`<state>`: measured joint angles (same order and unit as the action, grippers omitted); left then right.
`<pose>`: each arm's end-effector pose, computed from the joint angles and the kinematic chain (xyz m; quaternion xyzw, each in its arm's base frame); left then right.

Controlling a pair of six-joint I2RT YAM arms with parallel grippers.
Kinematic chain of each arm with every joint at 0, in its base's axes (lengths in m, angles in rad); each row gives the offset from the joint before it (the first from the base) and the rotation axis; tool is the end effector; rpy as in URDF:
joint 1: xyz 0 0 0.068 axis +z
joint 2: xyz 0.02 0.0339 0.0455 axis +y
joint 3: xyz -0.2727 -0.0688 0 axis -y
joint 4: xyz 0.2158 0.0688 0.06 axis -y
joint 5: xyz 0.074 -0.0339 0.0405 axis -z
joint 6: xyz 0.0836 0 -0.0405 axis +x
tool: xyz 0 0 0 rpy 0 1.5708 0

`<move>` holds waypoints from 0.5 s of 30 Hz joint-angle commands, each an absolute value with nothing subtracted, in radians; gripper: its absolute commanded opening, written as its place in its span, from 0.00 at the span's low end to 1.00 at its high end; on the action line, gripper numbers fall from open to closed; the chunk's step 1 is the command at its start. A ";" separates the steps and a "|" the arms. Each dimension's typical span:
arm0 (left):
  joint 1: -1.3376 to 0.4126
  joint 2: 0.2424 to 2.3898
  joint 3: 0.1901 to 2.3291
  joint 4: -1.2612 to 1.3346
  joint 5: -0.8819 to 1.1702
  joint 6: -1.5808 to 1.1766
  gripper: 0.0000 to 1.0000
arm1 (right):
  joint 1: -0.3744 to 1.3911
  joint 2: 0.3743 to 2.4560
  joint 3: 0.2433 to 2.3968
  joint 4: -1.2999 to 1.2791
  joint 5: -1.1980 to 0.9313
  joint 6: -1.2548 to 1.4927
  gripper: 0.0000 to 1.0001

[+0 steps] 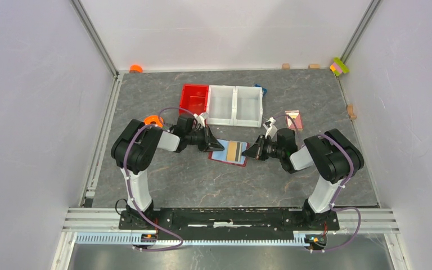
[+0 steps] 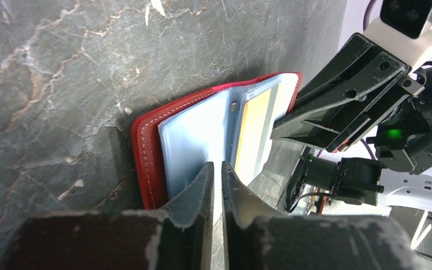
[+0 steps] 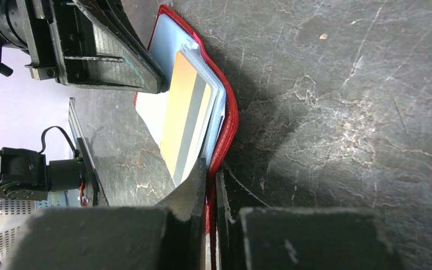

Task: Take the credit cards out of the card holder
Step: Remove the credit card from the card holder.

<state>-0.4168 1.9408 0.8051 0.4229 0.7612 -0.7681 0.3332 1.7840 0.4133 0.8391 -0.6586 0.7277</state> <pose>0.3111 -0.2008 0.1094 0.0046 0.8583 -0.4959 0.1317 0.2669 0.1465 0.1094 0.0035 0.8369 0.4798 0.2633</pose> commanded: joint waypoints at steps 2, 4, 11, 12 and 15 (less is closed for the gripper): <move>-0.435 1.938 0.826 0.465 0.790 -0.750 0.22 | 0.331 1.782 0.431 0.865 -0.657 0.698 0.05; -0.446 1.944 0.832 0.465 0.794 -0.750 0.25 | 0.336 1.782 0.434 0.864 -0.659 0.698 0.07; -0.461 1.980 0.858 0.446 0.808 -0.755 0.25 | 0.348 1.787 0.443 0.858 -0.663 0.688 0.11; -0.463 1.979 0.859 0.446 0.810 -0.755 0.24 | 0.350 1.787 0.445 0.855 -0.661 0.689 0.11; -0.469 1.978 0.861 0.456 0.820 -0.757 0.20 | 0.353 1.790 0.449 0.847 -0.660 0.682 0.11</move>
